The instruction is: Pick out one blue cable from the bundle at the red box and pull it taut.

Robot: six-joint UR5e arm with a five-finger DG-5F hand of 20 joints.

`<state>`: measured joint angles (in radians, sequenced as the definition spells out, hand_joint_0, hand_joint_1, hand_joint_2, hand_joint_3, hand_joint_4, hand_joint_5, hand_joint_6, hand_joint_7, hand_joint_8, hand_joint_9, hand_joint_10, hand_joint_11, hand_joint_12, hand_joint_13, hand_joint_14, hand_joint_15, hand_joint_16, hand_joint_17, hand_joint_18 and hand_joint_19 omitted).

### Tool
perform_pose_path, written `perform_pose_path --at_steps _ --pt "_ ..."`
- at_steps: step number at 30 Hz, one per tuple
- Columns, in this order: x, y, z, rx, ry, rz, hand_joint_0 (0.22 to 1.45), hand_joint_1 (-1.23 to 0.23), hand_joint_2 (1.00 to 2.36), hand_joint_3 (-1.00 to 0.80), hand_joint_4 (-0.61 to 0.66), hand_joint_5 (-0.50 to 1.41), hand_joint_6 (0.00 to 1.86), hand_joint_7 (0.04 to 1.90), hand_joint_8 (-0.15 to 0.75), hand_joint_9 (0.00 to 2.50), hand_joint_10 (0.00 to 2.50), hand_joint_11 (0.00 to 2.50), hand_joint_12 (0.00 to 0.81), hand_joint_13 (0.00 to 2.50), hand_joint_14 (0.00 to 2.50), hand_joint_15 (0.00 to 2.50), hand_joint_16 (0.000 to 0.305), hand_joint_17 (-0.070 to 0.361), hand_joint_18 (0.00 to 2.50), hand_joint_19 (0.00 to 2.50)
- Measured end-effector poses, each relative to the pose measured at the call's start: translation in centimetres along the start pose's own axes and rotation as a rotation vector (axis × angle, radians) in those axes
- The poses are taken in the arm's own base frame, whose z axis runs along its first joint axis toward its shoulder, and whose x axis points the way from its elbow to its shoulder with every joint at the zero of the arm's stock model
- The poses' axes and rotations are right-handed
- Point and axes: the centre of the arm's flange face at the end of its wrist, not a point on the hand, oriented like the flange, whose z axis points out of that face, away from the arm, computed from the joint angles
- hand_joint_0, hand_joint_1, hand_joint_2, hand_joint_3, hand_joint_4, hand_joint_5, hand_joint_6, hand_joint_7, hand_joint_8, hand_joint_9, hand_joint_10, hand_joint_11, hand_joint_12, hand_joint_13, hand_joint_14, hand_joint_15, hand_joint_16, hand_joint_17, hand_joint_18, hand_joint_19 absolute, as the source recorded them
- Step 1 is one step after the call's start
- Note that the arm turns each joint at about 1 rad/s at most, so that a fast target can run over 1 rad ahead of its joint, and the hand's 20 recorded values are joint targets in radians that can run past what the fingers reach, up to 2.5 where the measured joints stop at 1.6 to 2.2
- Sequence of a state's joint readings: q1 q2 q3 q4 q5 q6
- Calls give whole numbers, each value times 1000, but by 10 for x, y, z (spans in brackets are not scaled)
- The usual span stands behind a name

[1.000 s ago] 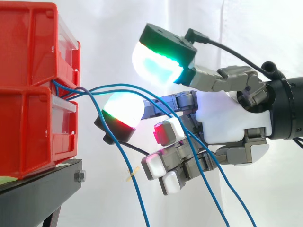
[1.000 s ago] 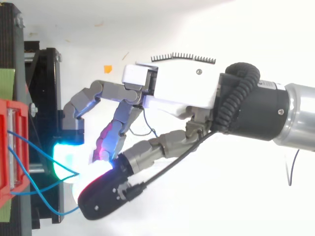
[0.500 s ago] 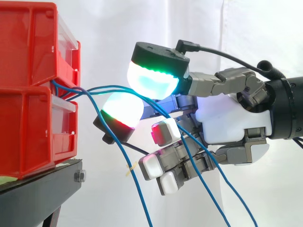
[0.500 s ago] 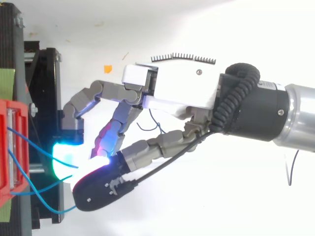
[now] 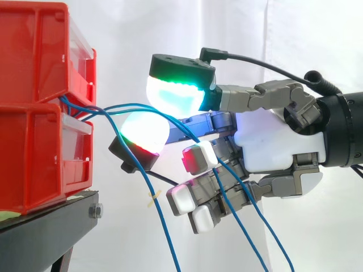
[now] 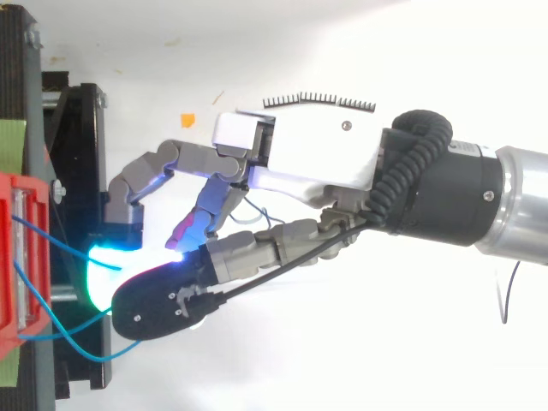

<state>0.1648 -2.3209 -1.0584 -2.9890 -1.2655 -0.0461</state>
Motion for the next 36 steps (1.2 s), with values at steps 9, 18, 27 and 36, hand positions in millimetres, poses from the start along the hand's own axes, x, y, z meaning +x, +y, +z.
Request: perform_pose_path --at_steps 9,18,27,36 --pt "0 0 0 2 0 3 574 -625 1019 -150 46 -119 855 934 277 1355 26 722 373 1030 24 589 57 128 811 685" --pt "1 1 0 -2 2 21 586 -674 1022 -30 5 -117 911 976 292 1351 27 752 374 1030 24 597 57 129 823 681" --pt "2 8 2 -15 4 45 606 -790 1024 -15 -26 -135 931 986 276 1268 27 740 361 960 24 585 55 124 759 661" --pt "2 8 1 2 4 44 651 -847 1022 -171 -50 -149 944 952 257 1217 27 748 345 929 25 581 51 116 722 662"
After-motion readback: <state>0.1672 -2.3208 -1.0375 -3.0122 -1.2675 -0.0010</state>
